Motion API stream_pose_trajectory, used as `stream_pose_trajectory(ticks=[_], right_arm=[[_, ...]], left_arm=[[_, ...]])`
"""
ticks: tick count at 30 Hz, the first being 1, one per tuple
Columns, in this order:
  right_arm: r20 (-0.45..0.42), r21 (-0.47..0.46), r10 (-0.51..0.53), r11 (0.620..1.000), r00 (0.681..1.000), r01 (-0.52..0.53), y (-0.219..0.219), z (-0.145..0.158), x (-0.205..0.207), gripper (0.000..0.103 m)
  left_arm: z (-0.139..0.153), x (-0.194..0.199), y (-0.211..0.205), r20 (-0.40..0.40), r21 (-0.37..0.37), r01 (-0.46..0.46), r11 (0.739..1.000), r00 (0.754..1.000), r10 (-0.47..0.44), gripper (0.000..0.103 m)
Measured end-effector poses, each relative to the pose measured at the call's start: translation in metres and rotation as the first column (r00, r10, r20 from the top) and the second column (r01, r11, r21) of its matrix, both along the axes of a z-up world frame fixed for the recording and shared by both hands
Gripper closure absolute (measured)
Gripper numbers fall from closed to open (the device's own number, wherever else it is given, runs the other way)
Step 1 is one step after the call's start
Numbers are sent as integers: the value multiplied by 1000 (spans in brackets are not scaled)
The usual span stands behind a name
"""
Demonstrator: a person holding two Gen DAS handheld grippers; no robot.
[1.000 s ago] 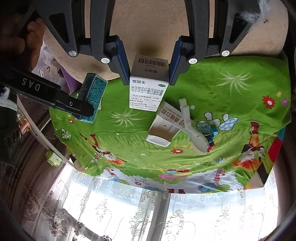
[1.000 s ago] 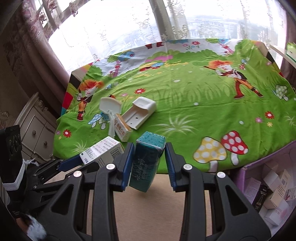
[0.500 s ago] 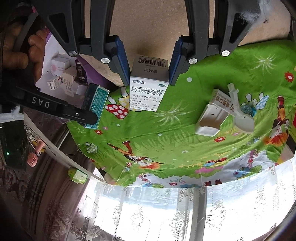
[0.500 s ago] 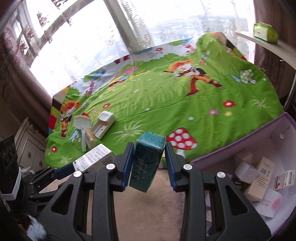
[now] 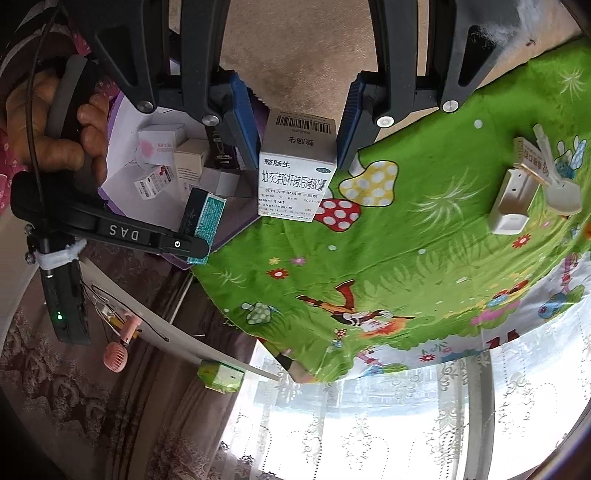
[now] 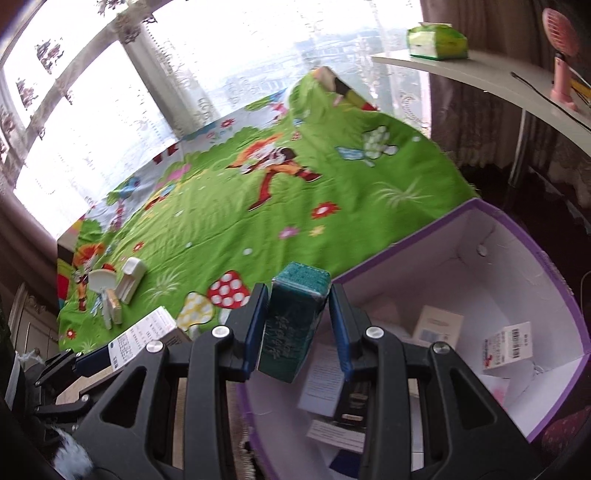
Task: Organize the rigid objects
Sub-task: 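Carry the white box and teal box over the purple storage box, then open both tools to drop the boxes into the purple storage box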
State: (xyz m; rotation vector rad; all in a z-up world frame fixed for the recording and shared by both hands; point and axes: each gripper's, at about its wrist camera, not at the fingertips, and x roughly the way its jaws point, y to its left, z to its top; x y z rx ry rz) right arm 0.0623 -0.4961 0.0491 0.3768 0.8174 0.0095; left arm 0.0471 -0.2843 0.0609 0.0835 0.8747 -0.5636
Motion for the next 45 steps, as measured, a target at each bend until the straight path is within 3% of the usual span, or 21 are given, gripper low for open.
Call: stream_pose_trajectory(ticks=[12,15,18,20,45], right_arm=[[7,-76,-134,988,991,134,-49,4,-8,64],[6,-76,-147,986,989,147,-54,3,-8,64],[-4,-74,-150,986,989,149,-55,1,-7,57],[-5,-79,-156,985,988,155,-53,0,-8,43],[16,-211,-55,976,998,57,14,19,-6,29]], left_arm=[[-6,-3,-38,-30,-9,102,995,994,-102,59],[-8,-2,-41,-39,-2,103,995,994,-103,53],[-9,-3,-40,-43,-3,94,996,995,-94,51],[-10,-2,-38,-47,-8,87,996,995,-87,50],[-9,4,18,-63,-79,-55,995,997,50,44]])
